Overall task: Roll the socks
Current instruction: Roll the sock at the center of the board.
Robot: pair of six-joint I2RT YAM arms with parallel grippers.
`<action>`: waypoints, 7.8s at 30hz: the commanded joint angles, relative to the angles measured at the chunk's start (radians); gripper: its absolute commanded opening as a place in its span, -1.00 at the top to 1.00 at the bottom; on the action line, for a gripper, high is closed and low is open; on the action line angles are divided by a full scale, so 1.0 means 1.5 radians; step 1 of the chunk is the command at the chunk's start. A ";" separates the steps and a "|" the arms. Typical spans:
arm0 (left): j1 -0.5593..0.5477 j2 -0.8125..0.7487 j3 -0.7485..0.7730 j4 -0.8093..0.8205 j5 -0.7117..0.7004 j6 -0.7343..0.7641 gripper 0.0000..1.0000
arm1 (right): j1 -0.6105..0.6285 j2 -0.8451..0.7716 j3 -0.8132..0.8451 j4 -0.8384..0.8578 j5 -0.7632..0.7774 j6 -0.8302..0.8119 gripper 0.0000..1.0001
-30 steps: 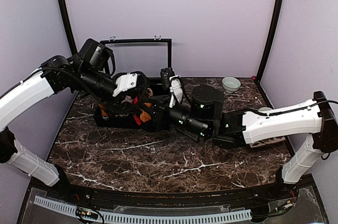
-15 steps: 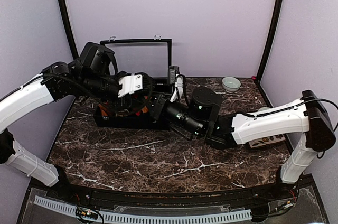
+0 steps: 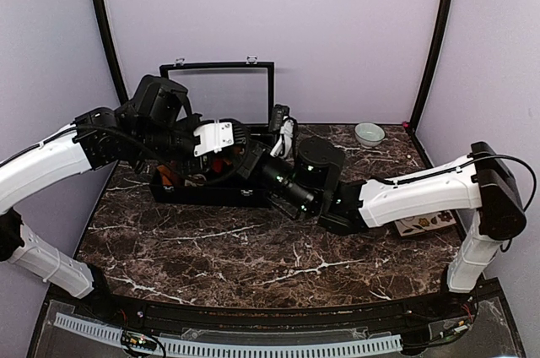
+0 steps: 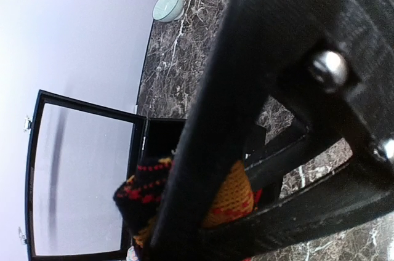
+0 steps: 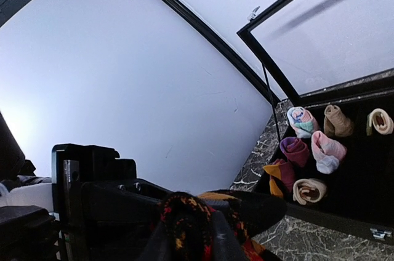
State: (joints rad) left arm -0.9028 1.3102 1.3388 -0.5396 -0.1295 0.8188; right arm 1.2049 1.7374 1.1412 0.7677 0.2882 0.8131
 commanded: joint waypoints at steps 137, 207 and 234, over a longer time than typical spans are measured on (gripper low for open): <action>0.055 0.129 0.280 -0.394 0.734 -0.126 1.00 | 0.036 -0.298 -0.090 -0.366 -0.214 -0.491 -0.08; 0.048 0.156 0.339 -0.610 0.865 0.019 0.89 | 0.031 -0.101 0.241 -0.651 -0.462 -0.646 0.99; 0.050 -0.066 0.062 -0.165 0.389 -0.119 -0.32 | 0.079 -0.140 0.045 -0.160 -0.096 -0.450 1.00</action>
State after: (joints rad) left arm -0.8276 1.2640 1.4860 -0.9028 0.5594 0.6468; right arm 1.3060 1.5108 1.1984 0.3962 0.1135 0.1017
